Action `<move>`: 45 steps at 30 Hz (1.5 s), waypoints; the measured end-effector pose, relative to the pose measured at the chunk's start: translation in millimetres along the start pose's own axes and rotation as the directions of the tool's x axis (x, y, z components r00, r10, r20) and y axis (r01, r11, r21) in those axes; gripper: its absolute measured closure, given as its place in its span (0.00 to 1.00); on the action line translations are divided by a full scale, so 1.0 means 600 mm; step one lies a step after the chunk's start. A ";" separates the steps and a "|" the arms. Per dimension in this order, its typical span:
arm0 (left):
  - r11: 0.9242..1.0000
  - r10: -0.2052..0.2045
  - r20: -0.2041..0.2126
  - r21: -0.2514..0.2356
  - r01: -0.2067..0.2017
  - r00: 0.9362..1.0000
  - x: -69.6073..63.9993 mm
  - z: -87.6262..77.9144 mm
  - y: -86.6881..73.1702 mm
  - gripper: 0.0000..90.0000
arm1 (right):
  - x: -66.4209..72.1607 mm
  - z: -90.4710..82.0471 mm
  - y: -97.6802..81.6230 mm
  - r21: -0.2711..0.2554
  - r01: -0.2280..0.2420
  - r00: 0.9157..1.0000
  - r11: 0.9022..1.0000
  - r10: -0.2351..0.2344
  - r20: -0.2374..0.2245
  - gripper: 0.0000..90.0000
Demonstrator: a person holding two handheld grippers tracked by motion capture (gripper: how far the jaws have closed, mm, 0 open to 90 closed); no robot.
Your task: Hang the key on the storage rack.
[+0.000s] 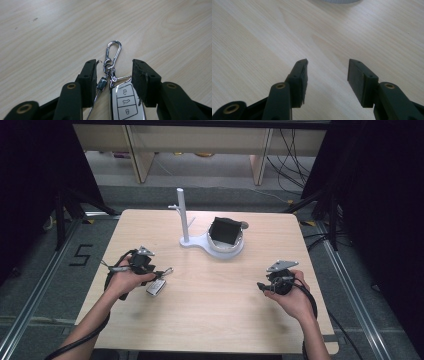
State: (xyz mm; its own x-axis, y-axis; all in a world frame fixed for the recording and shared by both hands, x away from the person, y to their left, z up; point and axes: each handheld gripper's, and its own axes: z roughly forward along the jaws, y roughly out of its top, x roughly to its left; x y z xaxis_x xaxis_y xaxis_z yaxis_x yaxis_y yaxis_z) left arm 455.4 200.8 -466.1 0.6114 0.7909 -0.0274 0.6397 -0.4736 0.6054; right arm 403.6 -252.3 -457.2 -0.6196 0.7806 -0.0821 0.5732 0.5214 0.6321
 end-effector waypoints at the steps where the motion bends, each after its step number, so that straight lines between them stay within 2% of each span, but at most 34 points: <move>1: 1.000 0.000 0.000 0.000 0.000 1.000 0.000 0.000 0.000 0.61 | 0.000 0.000 0.000 0.000 0.000 1.000 1.000 0.000 0.000 0.57; 4: 0.999 0.031 0.004 0.029 -0.032 0.999 0.005 0.007 0.008 0.60 | -0.001 0.000 -0.001 0.000 -0.002 1.000 1.000 0.002 0.006 0.57; 9: 0.997 0.058 0.006 0.057 -0.058 0.998 0.013 0.020 0.016 0.58 | -0.001 -0.002 -0.003 0.008 -0.029 1.000 1.000 0.029 0.006 0.57; 14: 0.994 0.061 0.018 0.092 -0.063 0.998 0.015 0.032 0.019 0.57 | -0.002 -0.001 -0.003 0.005 -0.030 1.000 1.000 0.030 0.003 0.57; 15: 0.992 0.064 0.018 0.109 -0.066 0.998 0.015 0.033 0.021 0.57 | -0.003 0.000 -0.003 -0.003 -0.014 1.000 1.000 0.014 0.006 0.57; 17: 0.990 0.063 0.019 0.128 -0.065 0.998 0.014 0.038 0.024 0.57 | -0.003 0.000 -0.003 -0.003 -0.014 1.000 1.000 0.014 0.005 0.57; 18: 0.985 0.073 0.028 0.156 -0.077 0.997 0.015 0.039 0.025 0.58 | -0.003 0.000 -0.003 -0.003 -0.015 1.000 1.000 0.015 0.005 0.57; 22: 0.983 0.055 0.042 0.173 -0.062 0.998 0.012 0.044 0.029 0.58 | -0.001 0.002 -0.004 0.006 -0.015 1.000 1.000 0.015 0.003 0.57; 24: 0.975 0.080 0.046 0.206 -0.088 0.996 0.015 0.045 0.035 0.58 | 0.000 0.002 -0.003 0.012 -0.029 1.000 1.000 0.029 -0.004 0.57; 25: 0.977 0.065 0.039 0.199 -0.071 0.997 0.013 0.046 0.036 0.58 | 0.001 0.002 -0.003 0.013 -0.026 1.000 1.000 0.026 -0.003 0.57; 27: 0.976 0.068 0.042 0.206 -0.075 0.997 0.015 0.048 0.038 0.58 | 0.002 0.003 -0.002 0.014 -0.025 1.000 1.000 0.025 -0.007 0.57; 28: 0.971 0.082 0.040 0.221 -0.089 0.996 0.016 0.047 0.040 0.59 | 0.002 0.003 -0.002 0.013 -0.027 1.000 1.000 0.027 -0.009 0.57; 29: 0.974 0.071 0.040 0.215 -0.078 0.997 0.015 0.049 0.040 0.59 | 0.001 0.005 -0.004 0.004 -0.013 1.000 1.000 0.013 -0.003 0.57; 31: 0.973 0.073 0.042 0.217 -0.080 0.996 0.016 0.051 0.040 0.59 | 0.001 0.006 -0.004 0.005 -0.016 1.000 1.000 0.016 -0.003 0.57; 33: 0.970 0.072 0.046 0.229 -0.080 0.996 0.015 0.053 0.040 0.59 | 0.001 0.008 -0.005 -0.007 -0.021 1.000 1.000 0.021 0.003 0.57; 36: 0.968 0.077 0.049 0.234 -0.087 0.996 0.015 0.054 0.041 0.59 | 0.001 0.007 -0.004 0.004 -0.018 1.000 1.000 0.018 -0.003 0.56; 38: 0.970 0.058 0.045 0.232 -0.066 0.997 0.013 0.056 0.042 0.59 | 0.001 0.007 -0.004 0.006 -0.020 1.000 1.000 0.020 -0.006 0.56; 42: 0.966 0.066 0.051 0.247 -0.076 0.997 0.018 0.060 0.046 0.60 | 0.003 0.007 -0.003 0.021 -0.028 1.000 0.999 0.028 -0.013 0.56; 43: 0.962 0.078 0.050 0.256 -0.089 0.996 0.020 0.060 0.048 0.60 | 0.003 0.007 -0.003 0.021 -0.027 1.000 0.999 0.027 -0.014 0.56; 45: 0.963 0.064 0.053 0.259 -0.075 0.997 0.022 0.062 0.050 0.60 | 0.002 0.007 -0.003 0.020 -0.028 1.000 0.999 0.028 -0.014 0.56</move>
State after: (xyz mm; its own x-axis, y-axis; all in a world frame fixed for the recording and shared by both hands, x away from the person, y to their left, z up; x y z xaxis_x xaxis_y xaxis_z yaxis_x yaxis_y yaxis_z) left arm 499.9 182.8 -478.0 0.6747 0.7374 -0.0305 0.6905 -0.6161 0.3790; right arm 403.7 -250.8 -461.5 -0.6106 0.7901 -0.0540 0.6007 0.5064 0.6186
